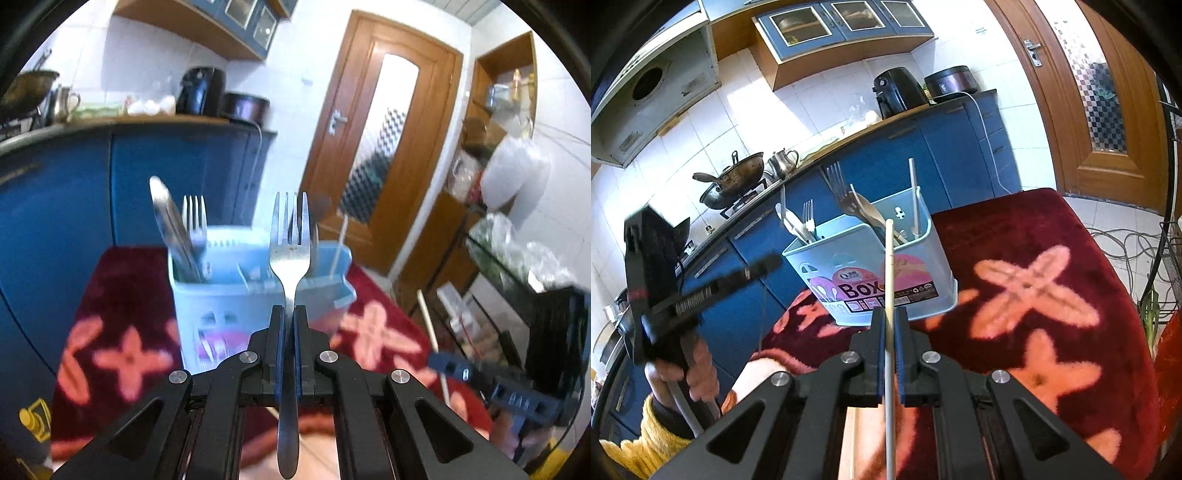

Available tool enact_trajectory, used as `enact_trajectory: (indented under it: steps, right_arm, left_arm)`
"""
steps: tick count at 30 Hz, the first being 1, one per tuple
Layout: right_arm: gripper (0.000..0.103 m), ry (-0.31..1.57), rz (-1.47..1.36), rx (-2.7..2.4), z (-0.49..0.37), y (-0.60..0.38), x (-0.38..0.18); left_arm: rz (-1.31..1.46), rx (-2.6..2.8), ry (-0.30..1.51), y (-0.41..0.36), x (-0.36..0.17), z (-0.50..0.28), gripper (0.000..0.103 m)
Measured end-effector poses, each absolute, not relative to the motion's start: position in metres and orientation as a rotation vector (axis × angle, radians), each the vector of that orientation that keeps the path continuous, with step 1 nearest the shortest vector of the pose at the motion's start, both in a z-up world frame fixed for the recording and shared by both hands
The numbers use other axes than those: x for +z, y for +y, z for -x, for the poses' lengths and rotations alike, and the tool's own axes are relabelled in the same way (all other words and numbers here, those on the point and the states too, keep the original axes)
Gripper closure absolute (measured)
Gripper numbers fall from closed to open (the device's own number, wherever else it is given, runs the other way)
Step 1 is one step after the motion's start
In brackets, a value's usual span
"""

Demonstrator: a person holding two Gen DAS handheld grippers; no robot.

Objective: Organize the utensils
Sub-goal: 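Carry the metal fork with the left tool and chopsticks with the right tool toward the holder, then lower the metal fork into the holder and open the left tool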

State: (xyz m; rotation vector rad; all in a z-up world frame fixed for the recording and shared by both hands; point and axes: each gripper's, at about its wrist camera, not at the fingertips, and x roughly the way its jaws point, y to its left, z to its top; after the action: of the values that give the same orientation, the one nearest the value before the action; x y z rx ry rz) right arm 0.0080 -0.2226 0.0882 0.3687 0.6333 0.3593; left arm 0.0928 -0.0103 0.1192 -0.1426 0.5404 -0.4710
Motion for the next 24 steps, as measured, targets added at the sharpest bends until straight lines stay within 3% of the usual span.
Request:
enact_trajectory:
  steps: [10,24]
  right_arm:
    - [0.097,0.637,-0.363,0.354,-0.014,-0.221,0.088]
    - [0.097,0.622,-0.354,0.340,-0.037,-0.227,0.087]
  left_arm:
    - [0.215,-0.386,0.378,0.000,0.149,-0.140,0.099]
    - [0.250,-0.237,0.254,0.007,0.127,-0.181,0.099]
